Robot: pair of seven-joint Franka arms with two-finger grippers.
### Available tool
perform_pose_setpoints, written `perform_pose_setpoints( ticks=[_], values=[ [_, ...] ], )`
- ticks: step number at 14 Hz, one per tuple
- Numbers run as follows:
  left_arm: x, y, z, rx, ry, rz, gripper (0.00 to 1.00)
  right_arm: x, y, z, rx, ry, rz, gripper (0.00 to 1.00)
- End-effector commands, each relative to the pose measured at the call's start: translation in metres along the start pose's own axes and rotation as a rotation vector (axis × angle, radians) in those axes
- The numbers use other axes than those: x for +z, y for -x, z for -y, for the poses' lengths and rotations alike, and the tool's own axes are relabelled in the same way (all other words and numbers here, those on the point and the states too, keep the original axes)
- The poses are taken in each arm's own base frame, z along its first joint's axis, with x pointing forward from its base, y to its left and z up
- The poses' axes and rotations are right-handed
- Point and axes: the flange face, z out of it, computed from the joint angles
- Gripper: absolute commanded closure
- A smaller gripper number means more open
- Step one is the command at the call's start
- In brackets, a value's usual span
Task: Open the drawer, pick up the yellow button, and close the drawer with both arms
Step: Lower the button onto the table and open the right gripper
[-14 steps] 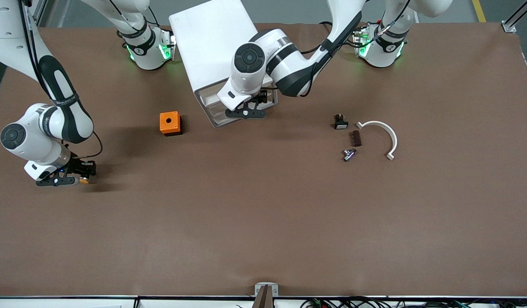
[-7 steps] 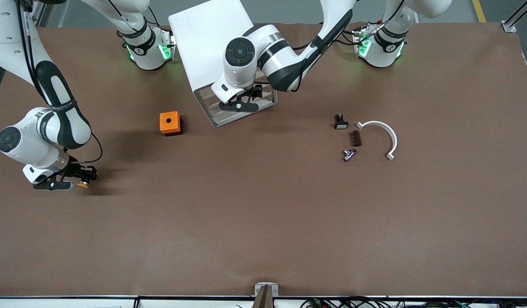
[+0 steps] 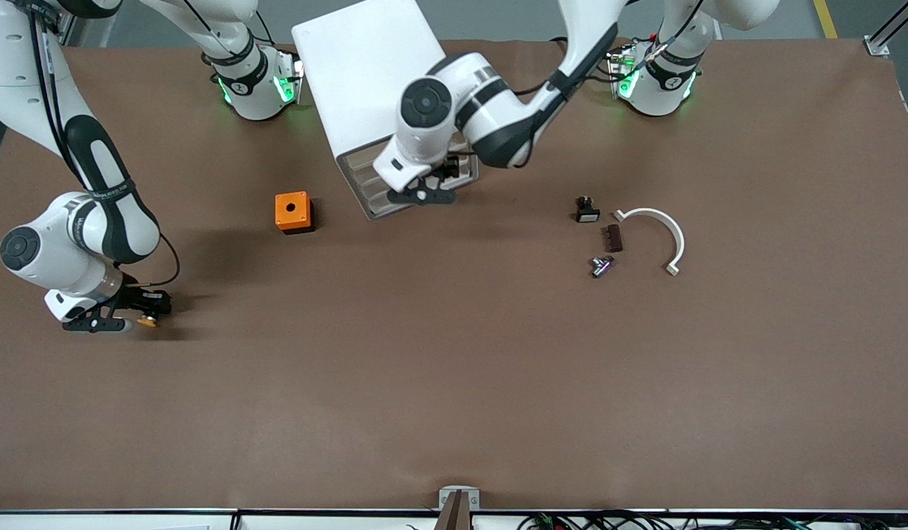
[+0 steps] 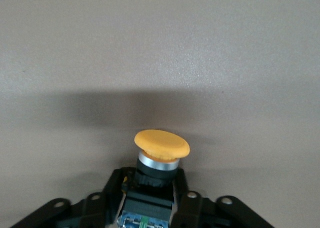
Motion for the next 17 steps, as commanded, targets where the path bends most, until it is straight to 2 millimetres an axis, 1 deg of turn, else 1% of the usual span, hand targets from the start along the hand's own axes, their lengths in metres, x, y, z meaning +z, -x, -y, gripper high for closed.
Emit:
perform_pose_setpoints(
  ticks=[1, 3, 4, 6, 7, 8, 10, 11, 12, 13, 14, 16, 17],
  values=[
    [-0.045, -0.052, 0.041, -0.083, 0.043, -0.042, 0.00, -0.002, -0.007, 0.001, 0.004, -0.018, 0.007, 0.00],
    [-0.072, -0.080, 0.069, -0.140, 0.070, -0.068, 0.00, -0.021, -0.021, 0.002, -0.004, -0.042, 0.059, 0.00],
    [-0.088, -0.094, 0.086, -0.172, 0.085, -0.087, 0.00, -0.036, -0.030, 0.000, -0.003, -0.057, 0.088, 0.00],
    [-0.117, -0.118, 0.118, -0.228, 0.111, -0.120, 0.00, -0.072, -0.039, 0.001, -0.003, -0.074, 0.120, 0.00],
    [-0.132, -0.130, 0.137, -0.261, 0.124, -0.137, 0.00, -0.090, -0.040, 0.002, -0.005, -0.078, 0.123, 0.00],
    [-0.148, -0.141, 0.158, -0.294, 0.135, -0.155, 0.00, -0.113, -0.039, 0.006, -0.009, -0.078, 0.117, 0.00],
    [-0.167, -0.150, 0.188, -0.333, 0.131, -0.159, 0.00, -0.159, -0.034, 0.013, 0.019, -0.084, 0.126, 0.00],
    [-0.172, -0.154, 0.199, -0.360, 0.128, -0.159, 0.00, -0.184, -0.029, 0.022, 0.039, -0.087, 0.137, 0.00],
    [-0.178, -0.157, 0.209, -0.372, 0.132, -0.165, 0.00, -0.209, -0.025, 0.035, 0.049, -0.080, 0.148, 0.00],
    [-0.184, -0.158, 0.215, -0.374, 0.132, -0.164, 0.00, -0.229, -0.021, 0.047, 0.062, -0.075, 0.160, 0.00],
    [-0.187, -0.155, 0.217, -0.366, 0.122, -0.156, 0.00, -0.252, -0.017, 0.058, 0.075, -0.068, 0.174, 0.00],
    [-0.193, -0.152, 0.222, -0.268, 0.108, -0.158, 0.00, -0.298, -0.012, 0.080, 0.064, -0.031, 0.190, 0.00],
    [-0.195, -0.153, 0.234, -0.203, 0.093, -0.150, 0.00, -0.321, -0.010, 0.088, 0.049, -0.017, 0.193, 0.00]
  ],
)
